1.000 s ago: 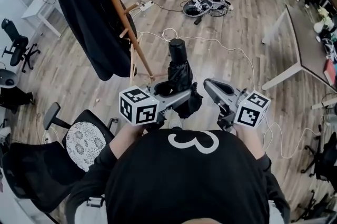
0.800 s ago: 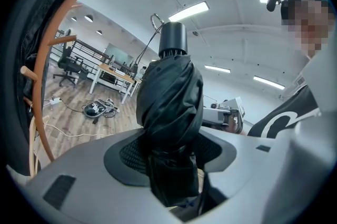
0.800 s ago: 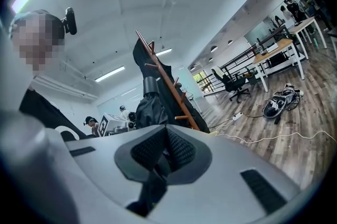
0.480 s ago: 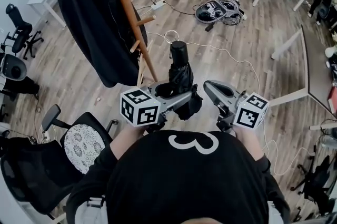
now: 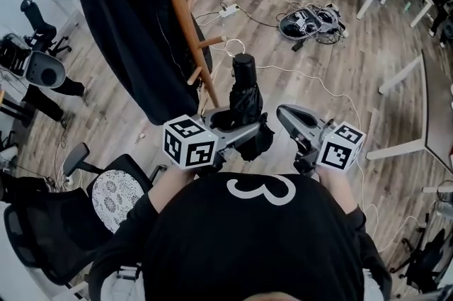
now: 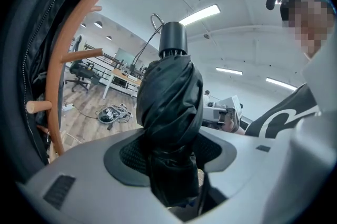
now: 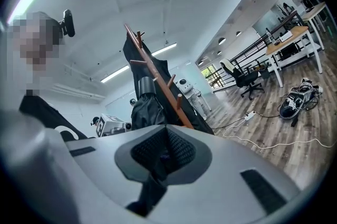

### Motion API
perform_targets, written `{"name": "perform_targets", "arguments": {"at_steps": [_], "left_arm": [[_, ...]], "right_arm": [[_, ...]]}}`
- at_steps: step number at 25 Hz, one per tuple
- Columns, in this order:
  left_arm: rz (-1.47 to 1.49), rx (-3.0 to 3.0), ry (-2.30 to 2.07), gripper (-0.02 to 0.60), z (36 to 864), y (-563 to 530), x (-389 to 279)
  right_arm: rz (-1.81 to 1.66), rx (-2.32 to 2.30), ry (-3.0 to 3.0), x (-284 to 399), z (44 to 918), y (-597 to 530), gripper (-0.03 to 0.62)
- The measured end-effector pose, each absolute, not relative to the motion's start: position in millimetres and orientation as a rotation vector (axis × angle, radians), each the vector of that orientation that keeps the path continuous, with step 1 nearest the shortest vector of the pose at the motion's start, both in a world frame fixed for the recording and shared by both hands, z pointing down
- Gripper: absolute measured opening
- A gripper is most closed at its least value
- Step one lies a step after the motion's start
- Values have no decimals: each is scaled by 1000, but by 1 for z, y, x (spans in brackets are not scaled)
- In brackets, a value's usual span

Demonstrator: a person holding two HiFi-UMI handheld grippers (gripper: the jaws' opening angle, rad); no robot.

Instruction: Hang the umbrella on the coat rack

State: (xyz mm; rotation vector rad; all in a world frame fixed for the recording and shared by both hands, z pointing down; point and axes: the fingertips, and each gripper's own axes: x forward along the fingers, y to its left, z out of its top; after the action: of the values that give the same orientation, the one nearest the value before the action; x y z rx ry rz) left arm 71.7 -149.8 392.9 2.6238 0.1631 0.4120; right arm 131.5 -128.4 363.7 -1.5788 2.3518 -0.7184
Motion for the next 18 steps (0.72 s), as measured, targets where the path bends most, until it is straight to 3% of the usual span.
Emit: {"name": "perform_targets", "arguments": {"at_steps": [18], "left_arm": [[390, 2622, -56, 249, 395, -183, 103]], "right_arm": [[-738, -1363, 2511, 168, 358, -179, 26]]}}
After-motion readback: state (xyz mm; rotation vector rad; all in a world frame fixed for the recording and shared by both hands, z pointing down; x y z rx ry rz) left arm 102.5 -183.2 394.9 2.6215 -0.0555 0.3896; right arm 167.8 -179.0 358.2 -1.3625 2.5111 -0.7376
